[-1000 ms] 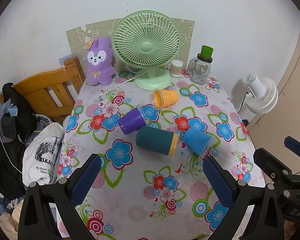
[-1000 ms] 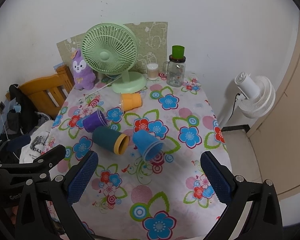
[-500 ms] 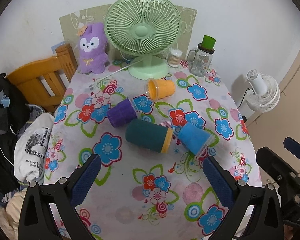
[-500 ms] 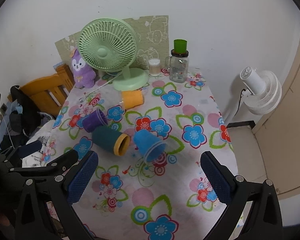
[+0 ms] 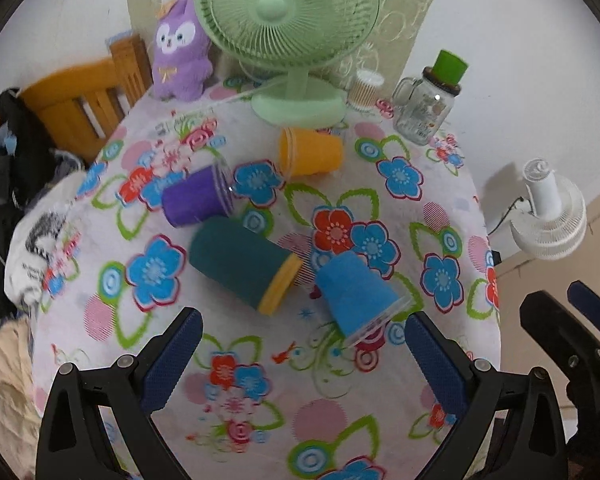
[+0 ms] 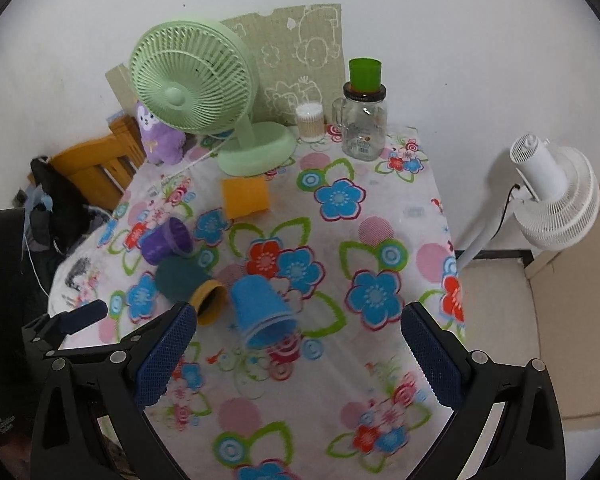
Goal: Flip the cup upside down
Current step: 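Move the left tool to the blue cup and close its fingers around it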
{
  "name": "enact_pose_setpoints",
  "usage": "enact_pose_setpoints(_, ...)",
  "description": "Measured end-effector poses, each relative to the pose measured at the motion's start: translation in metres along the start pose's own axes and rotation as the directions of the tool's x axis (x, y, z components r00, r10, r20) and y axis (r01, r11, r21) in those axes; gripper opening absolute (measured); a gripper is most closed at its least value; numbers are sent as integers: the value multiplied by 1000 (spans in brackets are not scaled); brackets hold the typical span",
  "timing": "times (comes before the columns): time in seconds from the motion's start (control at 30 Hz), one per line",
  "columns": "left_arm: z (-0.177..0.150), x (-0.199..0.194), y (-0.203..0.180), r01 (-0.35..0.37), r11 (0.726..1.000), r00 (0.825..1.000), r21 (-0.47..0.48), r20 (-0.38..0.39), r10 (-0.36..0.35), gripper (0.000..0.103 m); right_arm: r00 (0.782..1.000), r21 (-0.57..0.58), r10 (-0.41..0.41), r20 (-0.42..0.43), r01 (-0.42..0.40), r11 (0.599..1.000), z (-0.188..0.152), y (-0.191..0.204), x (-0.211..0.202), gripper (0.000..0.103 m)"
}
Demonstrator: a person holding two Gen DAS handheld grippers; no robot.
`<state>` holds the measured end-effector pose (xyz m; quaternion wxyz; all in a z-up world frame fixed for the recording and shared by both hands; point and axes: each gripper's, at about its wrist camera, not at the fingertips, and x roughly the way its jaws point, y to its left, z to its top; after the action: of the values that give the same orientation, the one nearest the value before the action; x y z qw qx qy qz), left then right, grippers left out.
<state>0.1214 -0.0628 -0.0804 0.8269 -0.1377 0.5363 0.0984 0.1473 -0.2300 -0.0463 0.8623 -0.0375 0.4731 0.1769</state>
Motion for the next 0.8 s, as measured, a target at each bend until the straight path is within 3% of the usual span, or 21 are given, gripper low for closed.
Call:
enact_pose_setpoints(0.47, 10, 69, -41, -67, 988, 991, -142, -125, 49, 98, 993, -56, 72, -90, -78, 995, 34, -43, 72, 103)
enact_pose_setpoints(0.8, 17, 97, -54, -110, 982, 979, -151, -190, 80, 93, 985, -58, 90, -149, -99, 993, 44, -54, 109, 103)
